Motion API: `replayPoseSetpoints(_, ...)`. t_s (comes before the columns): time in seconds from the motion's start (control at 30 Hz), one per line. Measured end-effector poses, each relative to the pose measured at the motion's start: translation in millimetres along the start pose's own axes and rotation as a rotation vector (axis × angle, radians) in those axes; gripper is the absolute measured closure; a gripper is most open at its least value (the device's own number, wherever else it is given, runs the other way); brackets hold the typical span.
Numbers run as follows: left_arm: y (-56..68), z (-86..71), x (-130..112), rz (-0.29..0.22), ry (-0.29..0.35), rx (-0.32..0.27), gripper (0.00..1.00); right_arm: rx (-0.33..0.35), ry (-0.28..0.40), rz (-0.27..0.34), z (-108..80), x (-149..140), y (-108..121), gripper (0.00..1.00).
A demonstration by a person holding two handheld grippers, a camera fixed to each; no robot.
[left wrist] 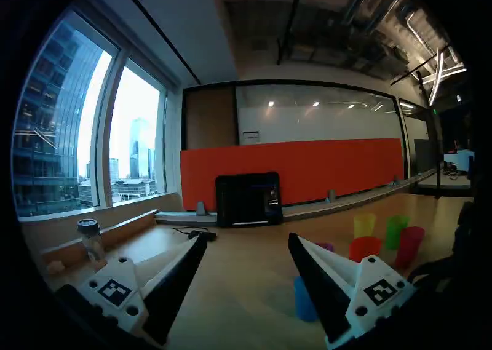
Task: Pour water
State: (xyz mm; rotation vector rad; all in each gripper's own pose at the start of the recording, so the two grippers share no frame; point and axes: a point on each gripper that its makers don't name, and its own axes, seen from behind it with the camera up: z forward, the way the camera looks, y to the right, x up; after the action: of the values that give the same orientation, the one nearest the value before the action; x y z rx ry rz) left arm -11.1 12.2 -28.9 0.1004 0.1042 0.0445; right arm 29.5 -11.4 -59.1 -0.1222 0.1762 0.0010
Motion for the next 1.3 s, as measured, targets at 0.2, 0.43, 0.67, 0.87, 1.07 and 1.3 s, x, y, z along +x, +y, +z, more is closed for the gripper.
replayPoseSetpoints(0.2, 2.5, 2.6, -11, -0.004, -0.006, 0.000, 0.01, 0.003, 0.004, -0.013, 1.2, 3, -3, 0.01)
replayPoseSetpoints(0.43, 5.4, 5.4, -17, -0.009, 0.000, -0.002, 0.01, 0.014, 0.007, -0.025, 2.9, 9, -10, 0.01)
replayPoseSetpoints(0.67, 6.8, 12.2, -23, -0.017, -0.001, -0.010, 0.01, 0.006, 0.009, -0.033, 4.3, 11, -9, 0.01)
replayPoseSetpoints(0.87, 7.2, 17.3, -27, -0.018, -0.004, -0.011, 0.01, 0.003, 0.007, -0.035, 5.4, 11, -8, 0.01)
replayPoseSetpoints(1.07, 5.4, 19.6, -29, -0.035, -0.005, -0.012, 0.01, 0.002, 0.006, -0.033, 7.0, 11, -7, 0.01)
replayPoseSetpoints(1.3, 2.4, 20.9, -33, -0.058, -0.020, -0.012, 0.01, 0.002, 0.007, -0.036, 6.7, 11, -8, 0.01)
